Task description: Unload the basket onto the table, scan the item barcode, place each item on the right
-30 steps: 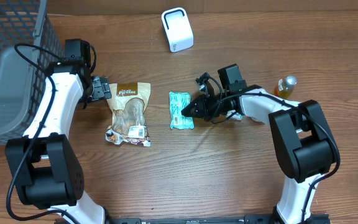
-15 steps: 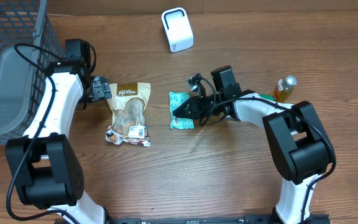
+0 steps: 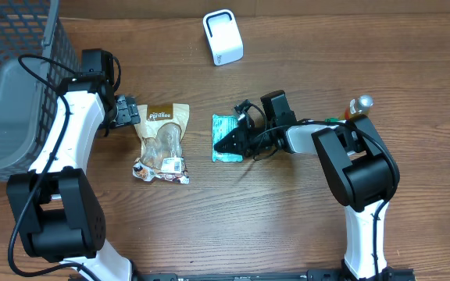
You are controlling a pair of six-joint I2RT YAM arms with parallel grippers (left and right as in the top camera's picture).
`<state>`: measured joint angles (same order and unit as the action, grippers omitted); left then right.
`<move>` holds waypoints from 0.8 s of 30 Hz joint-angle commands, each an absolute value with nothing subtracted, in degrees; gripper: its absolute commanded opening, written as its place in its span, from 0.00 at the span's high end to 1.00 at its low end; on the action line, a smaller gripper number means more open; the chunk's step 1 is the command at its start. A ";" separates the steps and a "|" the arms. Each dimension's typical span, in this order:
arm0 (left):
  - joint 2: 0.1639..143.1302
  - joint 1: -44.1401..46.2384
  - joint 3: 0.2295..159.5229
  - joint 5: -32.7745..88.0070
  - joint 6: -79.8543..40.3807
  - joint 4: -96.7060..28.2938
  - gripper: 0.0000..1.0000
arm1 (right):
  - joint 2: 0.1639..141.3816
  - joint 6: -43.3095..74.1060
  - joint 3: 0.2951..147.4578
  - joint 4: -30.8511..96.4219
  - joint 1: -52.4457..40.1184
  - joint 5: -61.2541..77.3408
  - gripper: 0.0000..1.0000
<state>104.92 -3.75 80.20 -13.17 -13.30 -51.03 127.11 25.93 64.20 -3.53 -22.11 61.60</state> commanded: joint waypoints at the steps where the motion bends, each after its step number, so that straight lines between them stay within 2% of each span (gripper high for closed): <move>1: 104.88 -3.36 80.51 -13.91 -13.08 -50.92 0.01 | 131.31 28.77 63.44 -2.96 -22.44 58.22 0.96; 5: 104.88 -3.36 80.51 -13.91 -13.08 -50.92 0.00 | 129.23 28.73 63.44 -2.98 -22.44 57.71 0.96; 16: 104.88 -3.36 80.51 -13.91 -13.06 -50.92 0.00 | 111.26 28.10 63.46 -2.98 -22.44 46.33 0.96; 24: 104.88 -3.36 80.51 -13.91 -13.06 -50.92 0.00 | 112.90 25.21 63.42 -3.99 -23.00 43.03 0.96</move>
